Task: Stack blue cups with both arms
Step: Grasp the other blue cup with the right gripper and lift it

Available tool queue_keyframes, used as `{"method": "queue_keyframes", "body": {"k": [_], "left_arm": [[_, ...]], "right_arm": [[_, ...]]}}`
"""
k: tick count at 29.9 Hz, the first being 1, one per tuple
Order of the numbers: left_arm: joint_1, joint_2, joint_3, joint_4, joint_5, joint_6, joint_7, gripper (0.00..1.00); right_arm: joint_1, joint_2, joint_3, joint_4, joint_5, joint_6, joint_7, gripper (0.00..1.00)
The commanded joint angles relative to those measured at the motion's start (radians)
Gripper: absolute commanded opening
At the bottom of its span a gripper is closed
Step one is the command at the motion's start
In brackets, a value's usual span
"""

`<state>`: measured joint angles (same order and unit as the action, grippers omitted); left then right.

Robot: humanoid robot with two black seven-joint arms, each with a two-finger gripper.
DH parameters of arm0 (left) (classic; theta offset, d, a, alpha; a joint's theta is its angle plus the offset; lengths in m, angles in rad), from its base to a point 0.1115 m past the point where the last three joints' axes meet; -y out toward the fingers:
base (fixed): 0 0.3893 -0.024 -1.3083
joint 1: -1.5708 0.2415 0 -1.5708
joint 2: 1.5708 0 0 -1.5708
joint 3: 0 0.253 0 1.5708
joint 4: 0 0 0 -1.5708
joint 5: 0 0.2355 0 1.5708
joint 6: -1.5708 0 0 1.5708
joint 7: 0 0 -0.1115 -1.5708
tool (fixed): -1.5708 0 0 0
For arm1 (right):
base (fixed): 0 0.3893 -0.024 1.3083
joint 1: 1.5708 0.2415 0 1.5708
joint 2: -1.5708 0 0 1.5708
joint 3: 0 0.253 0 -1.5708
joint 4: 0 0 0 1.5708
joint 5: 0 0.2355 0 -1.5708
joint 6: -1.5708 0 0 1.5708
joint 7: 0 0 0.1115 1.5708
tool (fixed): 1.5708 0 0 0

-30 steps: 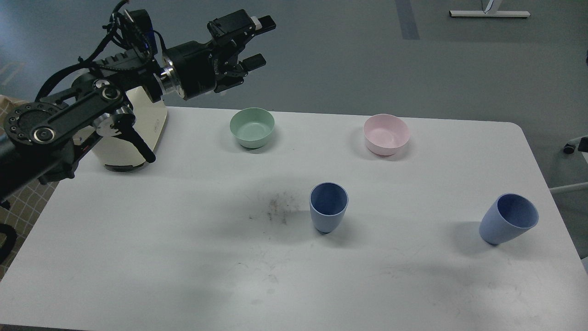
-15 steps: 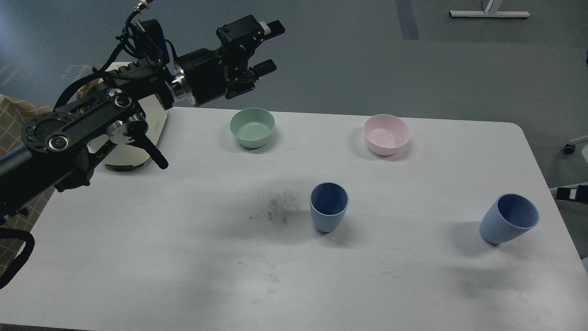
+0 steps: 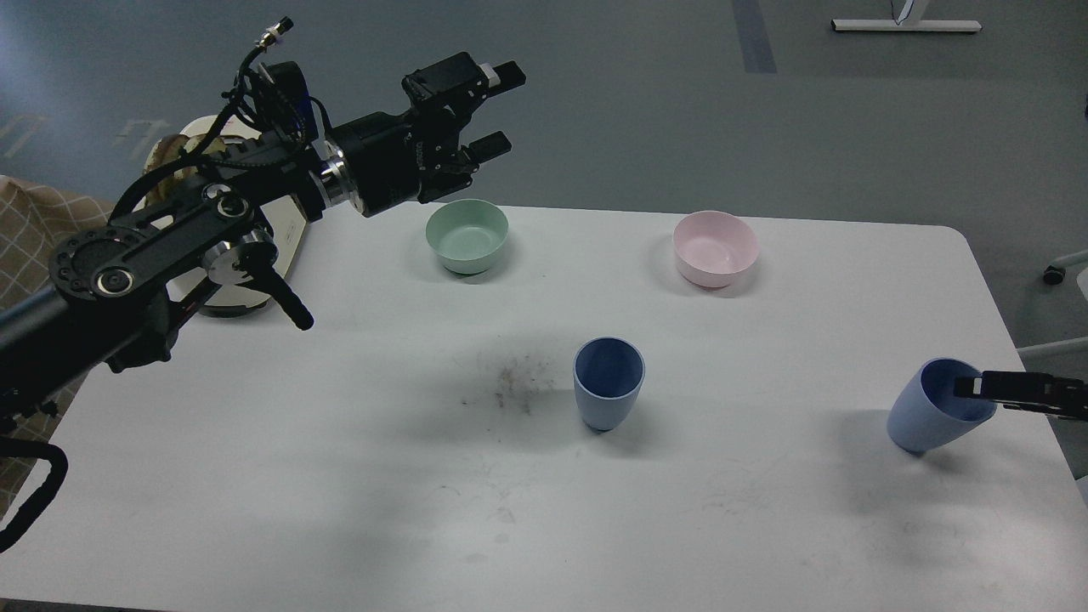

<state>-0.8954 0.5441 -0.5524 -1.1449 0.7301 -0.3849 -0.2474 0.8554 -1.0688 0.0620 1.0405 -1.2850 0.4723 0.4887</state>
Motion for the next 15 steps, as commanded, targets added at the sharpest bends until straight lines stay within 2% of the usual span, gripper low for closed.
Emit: {"method": "queue_keyframes", "body": {"k": [1,2,4,5,6,7,8,10,15], "left_arm": [[0.012,0.005,0.000,-0.003,0.000,0.000,0.002,0.98],[0.015,0.007,0.000,-0.003,0.000,0.000,0.002,0.98],[0.018,0.008,-0.001,-0.003,0.000,0.000,0.002,0.98],[0.018,0.008,-0.001,-0.003,0.000,0.000,0.002,0.98],[0.018,0.010,0.000,-0.003,0.000,0.000,0.002,0.98],[0.016,0.010,-0.001,-0.003,0.000,0.000,0.002,0.98],[0.018,0.010,-0.001,-0.003,0.000,0.000,0.002,0.98],[0.018,0.008,-0.001,-0.004,0.000,0.000,0.002,0.98],[0.020,0.010,-0.003,-0.006,0.000,0.000,0.002,0.98]], "right_arm": [[-0.001,0.038,-0.002,-0.028,0.000,-0.001,0.000,0.61],[-0.001,0.044,-0.002,-0.033,-0.002,-0.001,0.000,0.57],[-0.001,0.055,-0.008,-0.042,-0.023,-0.001,0.000,0.35],[-0.001,0.055,-0.008,-0.042,-0.023,-0.001,0.000,0.35],[0.001,0.058,-0.017,-0.042,-0.042,-0.001,0.000,0.23],[0.001,0.058,-0.021,-0.042,-0.054,-0.001,0.000,0.17],[0.002,0.058,-0.021,-0.042,-0.057,-0.001,0.000,0.17],[0.002,0.056,-0.021,-0.039,-0.059,-0.001,0.000,0.02],[0.011,0.050,-0.019,-0.034,-0.059,-0.004,0.000,0.00]]}}
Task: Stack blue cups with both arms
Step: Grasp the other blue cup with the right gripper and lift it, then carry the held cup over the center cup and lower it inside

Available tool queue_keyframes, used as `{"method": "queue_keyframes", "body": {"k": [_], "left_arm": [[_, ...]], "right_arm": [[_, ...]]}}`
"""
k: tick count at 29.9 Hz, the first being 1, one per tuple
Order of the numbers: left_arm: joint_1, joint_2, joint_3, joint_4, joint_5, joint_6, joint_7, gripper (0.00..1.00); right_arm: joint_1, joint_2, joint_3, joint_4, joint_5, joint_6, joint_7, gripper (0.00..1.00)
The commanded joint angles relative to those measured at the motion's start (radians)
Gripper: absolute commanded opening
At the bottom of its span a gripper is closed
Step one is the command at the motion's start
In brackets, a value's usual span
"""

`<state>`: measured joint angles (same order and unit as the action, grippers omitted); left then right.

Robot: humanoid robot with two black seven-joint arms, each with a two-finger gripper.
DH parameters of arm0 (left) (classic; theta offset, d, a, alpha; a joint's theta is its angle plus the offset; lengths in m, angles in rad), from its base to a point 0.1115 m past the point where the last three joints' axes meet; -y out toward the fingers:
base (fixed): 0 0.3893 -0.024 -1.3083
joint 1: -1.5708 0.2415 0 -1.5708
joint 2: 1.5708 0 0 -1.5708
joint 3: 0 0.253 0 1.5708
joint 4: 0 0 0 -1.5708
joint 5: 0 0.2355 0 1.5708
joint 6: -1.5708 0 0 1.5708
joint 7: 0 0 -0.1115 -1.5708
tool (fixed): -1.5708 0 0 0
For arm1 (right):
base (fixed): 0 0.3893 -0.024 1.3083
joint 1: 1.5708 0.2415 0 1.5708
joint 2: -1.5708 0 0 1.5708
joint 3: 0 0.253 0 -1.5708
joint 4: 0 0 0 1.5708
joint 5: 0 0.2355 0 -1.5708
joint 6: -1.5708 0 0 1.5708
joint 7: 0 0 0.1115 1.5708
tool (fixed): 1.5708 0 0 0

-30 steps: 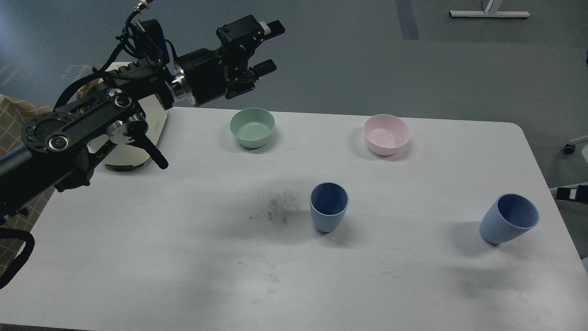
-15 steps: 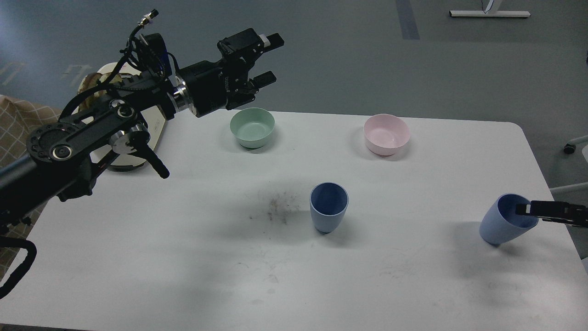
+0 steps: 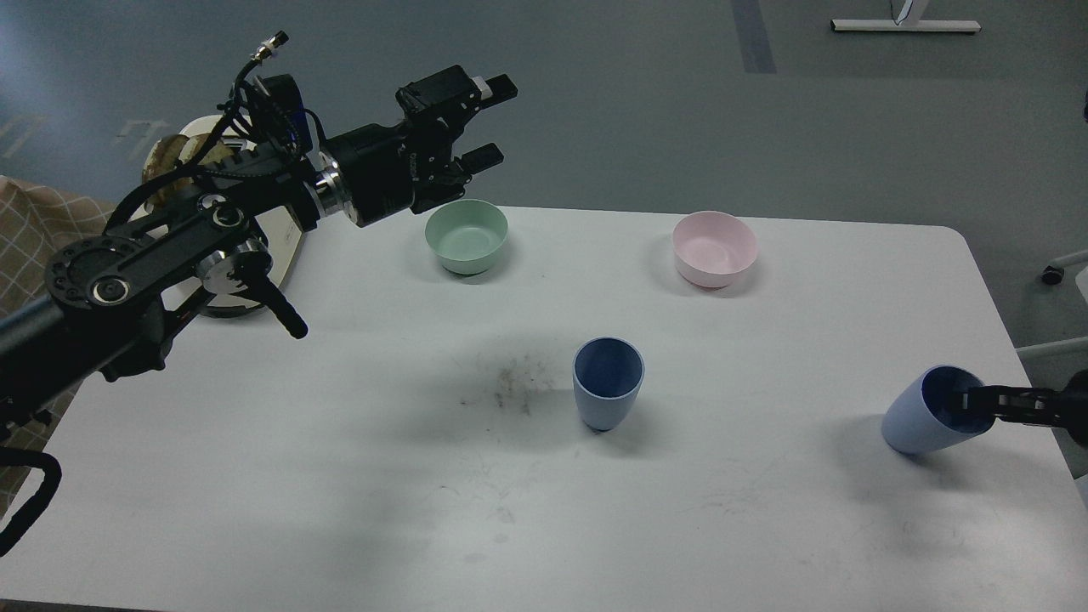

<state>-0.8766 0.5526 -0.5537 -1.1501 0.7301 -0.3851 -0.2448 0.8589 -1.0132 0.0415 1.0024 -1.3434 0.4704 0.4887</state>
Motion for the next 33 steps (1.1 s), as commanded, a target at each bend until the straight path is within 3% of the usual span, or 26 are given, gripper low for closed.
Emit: {"method": "queue_keyframes", "body": {"k": [1,8,13,19,25,33], "left_arm": [[0.002,0.001,-0.008,0.000,0.000,0.000,0.001,0.98],[0.005,0.001,-0.011,0.000,0.000,-0.001,0.001,0.98],[0.005,0.001,-0.011,0.000,0.000,-0.001,0.002,0.98],[0.004,0.009,-0.011,0.001,0.000,0.000,0.004,0.98],[0.004,0.041,-0.011,0.003,0.000,0.000,0.004,0.98],[0.004,0.056,-0.011,0.010,0.000,0.000,0.004,0.98]], "right_arm": [[0.014,-0.011,0.001,0.008,0.000,-0.003,0.000,0.00],[0.166,-0.128,0.001,0.145,-0.002,0.018,0.000,0.00],[0.327,-0.142,0.000,0.185,-0.005,0.018,0.000,0.00],[0.481,0.034,-0.032,0.115,-0.019,0.018,0.000,0.00],[0.742,0.318,-0.328,0.002,-0.008,0.018,0.000,0.00],[0.911,0.542,-0.534,0.057,0.105,0.018,0.000,0.00]]}}
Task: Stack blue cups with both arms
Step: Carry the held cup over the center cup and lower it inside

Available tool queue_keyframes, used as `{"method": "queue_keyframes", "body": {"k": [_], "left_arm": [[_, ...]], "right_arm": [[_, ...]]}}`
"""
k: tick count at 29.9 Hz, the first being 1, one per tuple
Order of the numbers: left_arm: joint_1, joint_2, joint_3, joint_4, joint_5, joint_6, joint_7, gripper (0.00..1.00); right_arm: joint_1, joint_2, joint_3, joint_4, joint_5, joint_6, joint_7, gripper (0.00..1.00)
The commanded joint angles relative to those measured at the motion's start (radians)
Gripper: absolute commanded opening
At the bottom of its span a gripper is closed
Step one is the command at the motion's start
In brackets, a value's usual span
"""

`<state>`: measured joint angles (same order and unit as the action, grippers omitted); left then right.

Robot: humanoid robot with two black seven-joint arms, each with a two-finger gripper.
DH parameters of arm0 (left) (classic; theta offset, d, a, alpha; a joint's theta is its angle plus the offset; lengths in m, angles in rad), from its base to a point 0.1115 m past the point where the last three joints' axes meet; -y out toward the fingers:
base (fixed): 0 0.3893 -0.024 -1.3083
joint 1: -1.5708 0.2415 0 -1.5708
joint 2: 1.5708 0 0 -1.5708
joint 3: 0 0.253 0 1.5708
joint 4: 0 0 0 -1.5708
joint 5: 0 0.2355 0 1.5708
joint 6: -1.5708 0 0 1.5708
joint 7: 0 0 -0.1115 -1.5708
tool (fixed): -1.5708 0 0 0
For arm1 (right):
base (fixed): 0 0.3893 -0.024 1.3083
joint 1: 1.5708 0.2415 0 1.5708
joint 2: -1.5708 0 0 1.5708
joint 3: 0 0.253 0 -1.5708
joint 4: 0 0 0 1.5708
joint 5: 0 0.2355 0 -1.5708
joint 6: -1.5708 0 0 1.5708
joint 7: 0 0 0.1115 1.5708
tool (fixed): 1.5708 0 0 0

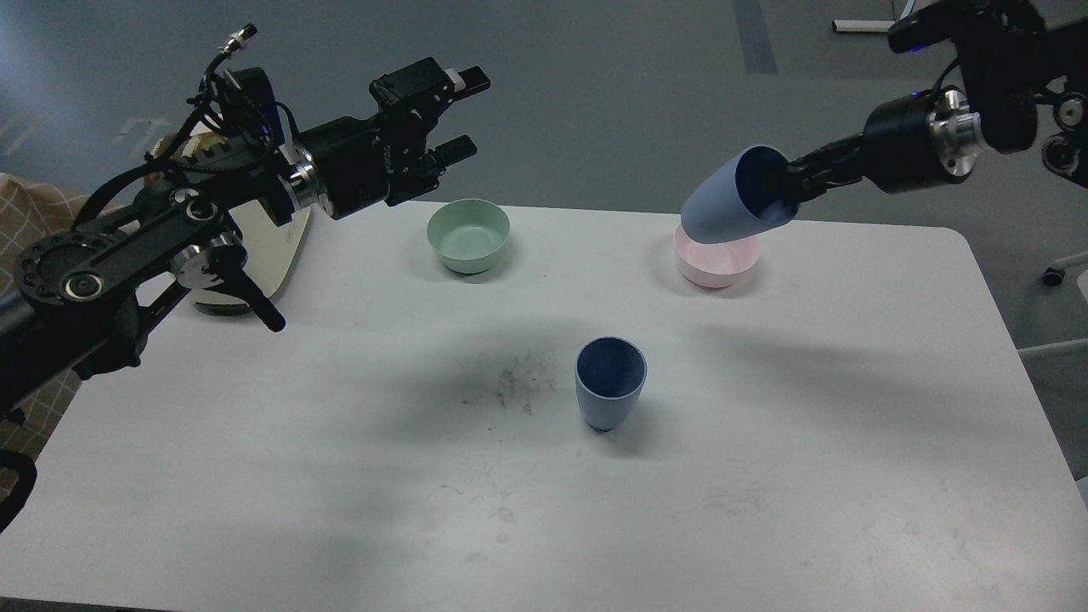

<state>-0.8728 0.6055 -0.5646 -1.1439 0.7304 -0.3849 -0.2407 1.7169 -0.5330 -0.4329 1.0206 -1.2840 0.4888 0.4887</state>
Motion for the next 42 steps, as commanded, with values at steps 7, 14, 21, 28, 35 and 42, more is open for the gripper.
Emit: {"method": "queue_keyframes", "body": {"k": [7,14,21,28,35,42], "left_arm": [[0.000,0.005,0.000,0.006,0.000,0.000,0.000,0.98],[0.000,0.013,0.002,0.006,0.000,0.000,0.000,0.98],[0.001,0.019,0.002,0.006,0.000,0.000,0.000,0.98],[0.001,0.020,0.000,0.006,0.000,0.000,0.000,0.98],[0.009,0.020,0.000,0.006,0.001,-0.002,-0.002,0.98],[0.014,0.019,-0.001,0.004,0.001,-0.002,-0.002,0.98]], "right_arm": [[0.128,0.215,-0.164,0.095,0.127,0.000,0.000,0.00],[0.144,0.283,-0.243,0.093,0.127,0.000,0.000,0.00],[0.153,0.283,-0.267,0.099,0.133,0.000,0.000,0.00],[0.164,0.283,-0.268,0.133,0.134,0.000,0.000,0.00],[0.164,0.289,-0.283,0.138,0.135,0.000,0.000,0.00],[0.158,0.315,-0.302,0.135,0.134,0.000,0.000,0.00]]}}
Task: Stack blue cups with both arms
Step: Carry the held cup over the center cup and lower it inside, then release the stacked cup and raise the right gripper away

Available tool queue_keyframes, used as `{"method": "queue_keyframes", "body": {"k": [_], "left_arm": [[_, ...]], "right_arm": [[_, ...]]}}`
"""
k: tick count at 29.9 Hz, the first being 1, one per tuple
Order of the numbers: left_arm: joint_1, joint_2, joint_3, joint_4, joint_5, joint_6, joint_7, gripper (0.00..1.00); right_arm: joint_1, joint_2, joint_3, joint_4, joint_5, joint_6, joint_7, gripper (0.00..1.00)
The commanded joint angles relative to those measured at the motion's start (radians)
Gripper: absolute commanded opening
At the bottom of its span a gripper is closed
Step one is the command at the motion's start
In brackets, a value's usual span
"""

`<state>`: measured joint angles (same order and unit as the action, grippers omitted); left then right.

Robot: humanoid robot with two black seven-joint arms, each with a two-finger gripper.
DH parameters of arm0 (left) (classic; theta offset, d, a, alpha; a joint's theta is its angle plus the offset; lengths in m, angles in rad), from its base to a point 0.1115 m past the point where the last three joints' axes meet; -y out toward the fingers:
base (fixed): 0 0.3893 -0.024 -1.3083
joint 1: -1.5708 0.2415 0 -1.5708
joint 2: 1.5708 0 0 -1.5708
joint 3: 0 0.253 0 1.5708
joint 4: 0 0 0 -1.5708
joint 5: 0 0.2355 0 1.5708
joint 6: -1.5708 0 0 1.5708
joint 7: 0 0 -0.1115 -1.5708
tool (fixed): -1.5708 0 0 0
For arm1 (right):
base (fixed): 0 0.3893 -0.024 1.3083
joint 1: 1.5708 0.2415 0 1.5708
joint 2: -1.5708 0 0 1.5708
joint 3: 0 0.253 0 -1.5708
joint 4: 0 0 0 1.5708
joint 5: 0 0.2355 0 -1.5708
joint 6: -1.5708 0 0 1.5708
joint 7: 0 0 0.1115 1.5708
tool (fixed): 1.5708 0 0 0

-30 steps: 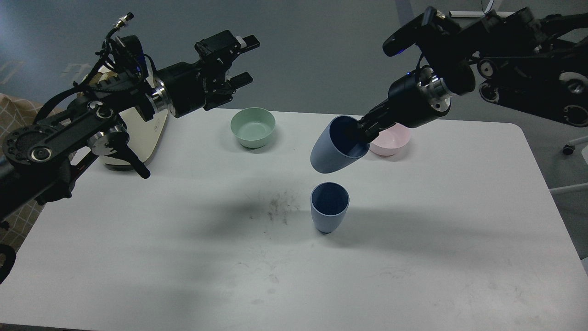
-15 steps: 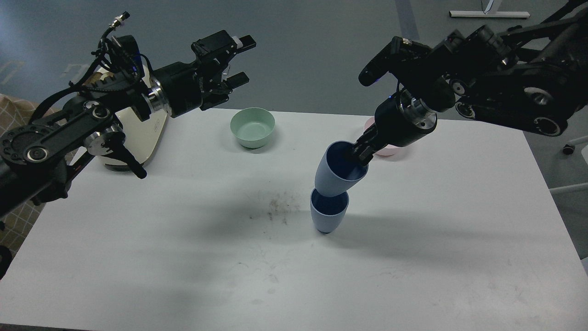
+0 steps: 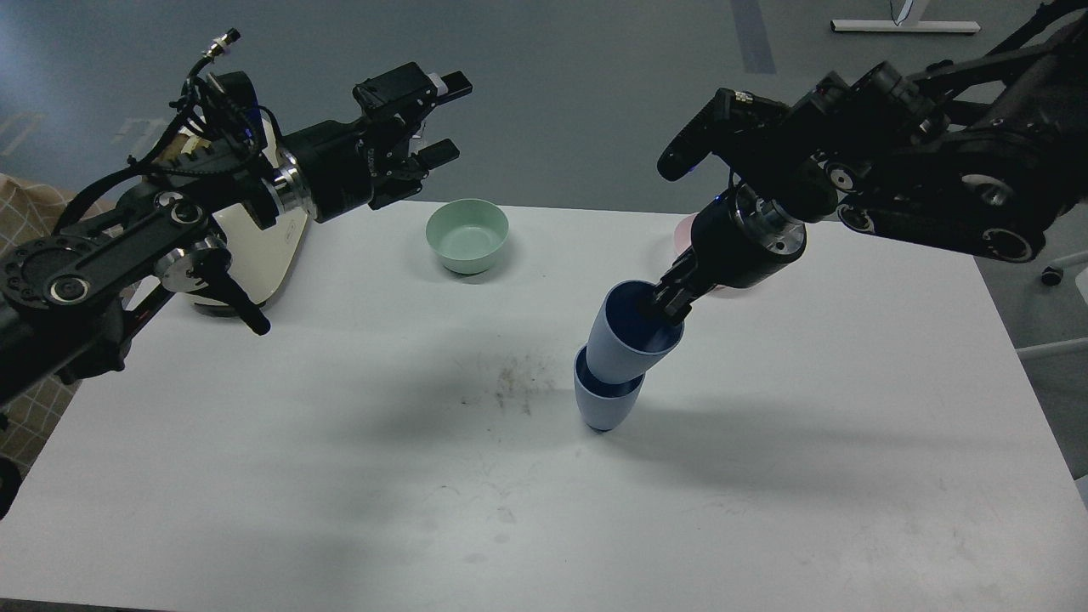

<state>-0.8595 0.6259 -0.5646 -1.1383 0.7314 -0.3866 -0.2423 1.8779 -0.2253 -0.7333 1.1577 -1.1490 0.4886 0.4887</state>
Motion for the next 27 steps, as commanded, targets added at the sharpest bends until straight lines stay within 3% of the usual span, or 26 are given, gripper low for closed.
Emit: {"method": "queue_keyframes", "body": {"k": [1,14,20,22,24,26,27], "left_arm": [[0.000,-0.002,-0.001,-0.001,-0.001,0.000,0.000,0.98],[0.003,0.000,-0.001,-0.001,-0.001,0.000,0.000,0.98],[0.004,0.000,-0.001,-0.003,-0.001,0.000,0.000,0.98],[0.004,0.012,-0.001,-0.003,-0.001,0.000,0.000,0.98],[0.004,0.014,-0.001,-0.003,-0.001,0.000,0.000,0.98],[0.004,0.015,-0.001,-0.003,-0.001,0.000,0.000,0.98],[0.004,0.017,-0.001,-0.003,-0.001,0.000,0.000,0.98]], "right_arm": [[-0.003,0.015,-0.001,-0.003,0.000,0.000,0.000,0.00],[-0.034,0.024,-0.008,-0.026,-0.001,0.000,0.000,0.03],[-0.048,0.024,-0.008,-0.030,-0.001,0.000,0.000,0.20],[-0.054,0.026,-0.006,-0.036,-0.001,0.000,0.000,0.40],[-0.056,0.026,-0.006,-0.041,0.000,0.000,0.000,0.52],[-0.057,0.026,-0.005,-0.041,0.002,0.000,0.000,0.58],[-0.057,0.026,-0.005,-0.042,0.017,0.000,0.000,0.68]]}}
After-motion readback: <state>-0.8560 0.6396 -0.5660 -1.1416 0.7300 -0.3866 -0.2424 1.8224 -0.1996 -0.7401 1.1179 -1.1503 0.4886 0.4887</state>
